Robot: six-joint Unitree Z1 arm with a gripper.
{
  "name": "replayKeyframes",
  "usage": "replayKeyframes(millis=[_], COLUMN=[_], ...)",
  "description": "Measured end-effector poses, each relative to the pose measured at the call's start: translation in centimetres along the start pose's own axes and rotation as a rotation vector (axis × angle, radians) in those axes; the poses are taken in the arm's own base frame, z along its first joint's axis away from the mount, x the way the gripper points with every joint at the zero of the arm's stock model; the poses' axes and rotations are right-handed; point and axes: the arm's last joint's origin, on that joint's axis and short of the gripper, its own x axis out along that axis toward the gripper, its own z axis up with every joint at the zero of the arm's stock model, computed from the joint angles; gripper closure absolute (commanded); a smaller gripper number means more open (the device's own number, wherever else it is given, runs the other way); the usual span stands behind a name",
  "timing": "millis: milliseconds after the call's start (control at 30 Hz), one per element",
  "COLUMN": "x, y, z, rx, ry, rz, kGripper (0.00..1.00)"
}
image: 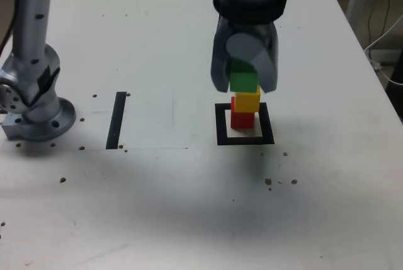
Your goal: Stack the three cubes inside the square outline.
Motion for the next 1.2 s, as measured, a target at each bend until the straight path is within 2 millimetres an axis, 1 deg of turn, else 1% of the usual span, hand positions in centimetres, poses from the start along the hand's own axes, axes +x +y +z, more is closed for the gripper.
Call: replayKeyframes(millis=[67,233,433,600,900,1200], x=[0.0,0.4,1.1,1.8,2.4,3.3], y=[0.5,2.6,3.5,3.6,3.9,4.1], z=[0.0,0.0,-0.1,0.3,0.7,1.5], rx=[-0.021,-0.096,-0.119,-0.116,-0.119,-0.118], ry=[0.002,0.014,0.034,0.049,0.059,0.057], rz=[-0.004,-0.015,-0.027,-0.043,-0.047,-0.057], kGripper=[0.71,0.71,0.71,0.71,0.71,0.71])
